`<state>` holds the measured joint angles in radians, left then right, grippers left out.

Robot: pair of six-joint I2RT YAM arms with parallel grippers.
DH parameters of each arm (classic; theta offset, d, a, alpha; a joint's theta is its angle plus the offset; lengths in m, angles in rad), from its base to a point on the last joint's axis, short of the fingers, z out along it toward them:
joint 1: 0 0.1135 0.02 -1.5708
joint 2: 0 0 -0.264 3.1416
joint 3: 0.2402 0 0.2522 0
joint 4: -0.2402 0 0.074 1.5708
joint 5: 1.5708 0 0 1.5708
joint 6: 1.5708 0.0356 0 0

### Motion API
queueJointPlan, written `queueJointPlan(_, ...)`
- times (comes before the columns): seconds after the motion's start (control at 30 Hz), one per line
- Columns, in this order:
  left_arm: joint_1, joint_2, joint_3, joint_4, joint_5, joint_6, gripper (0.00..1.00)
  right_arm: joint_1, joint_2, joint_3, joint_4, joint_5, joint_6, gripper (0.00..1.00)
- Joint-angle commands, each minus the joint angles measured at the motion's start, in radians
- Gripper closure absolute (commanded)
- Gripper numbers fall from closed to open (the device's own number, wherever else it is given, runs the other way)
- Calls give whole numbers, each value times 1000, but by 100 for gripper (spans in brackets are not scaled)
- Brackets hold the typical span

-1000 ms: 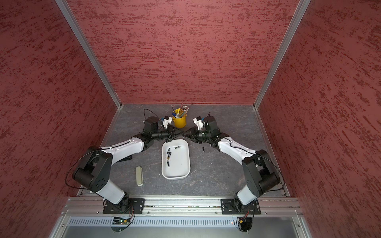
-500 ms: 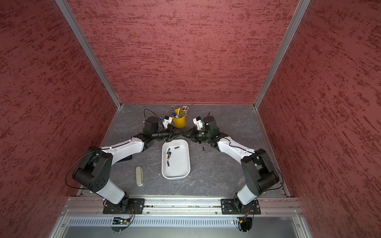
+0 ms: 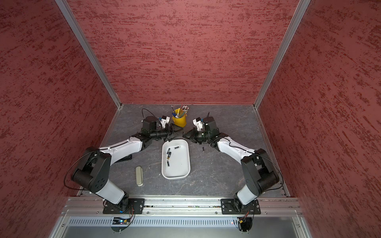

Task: Take the batteries out of the storage box
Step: Pick up the battery from the storage box, then place the battery at the center of the board.

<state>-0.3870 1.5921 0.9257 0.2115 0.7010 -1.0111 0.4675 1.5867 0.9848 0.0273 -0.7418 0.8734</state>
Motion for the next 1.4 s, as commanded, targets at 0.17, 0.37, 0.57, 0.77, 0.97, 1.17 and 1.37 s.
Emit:
queueJointPlan(0.17, 82, -109, 59, -297, -80, 190, 31, -41, -151, 33, -568, 266, -325, 88)
queueJointPlan(0.37, 87, -100, 56, -316, -73, 198, 31, -60, -180, 72, -848, 553, -481, 88)
queueJointPlan(0.57, 79, -86, 53, -302, -70, 196, 31, -59, -99, 117, -925, 718, -554, 88)
queueJointPlan(0.77, 75, -75, 45, -299, -76, 186, 31, -59, -11, 155, -894, 782, -562, 88)
queueJointPlan(0.97, 68, -60, 38, -278, -78, 168, 31, -54, 71, 196, -859, 792, -590, 88)
queueJointPlan(1.17, 64, -47, 36, -268, -74, 160, 31, -39, 153, 237, -840, 774, -606, 88)
queueJointPlan(1.37, 59, -44, 33, -262, -75, 152, 31, -24, 213, 244, -820, 759, -605, 88)
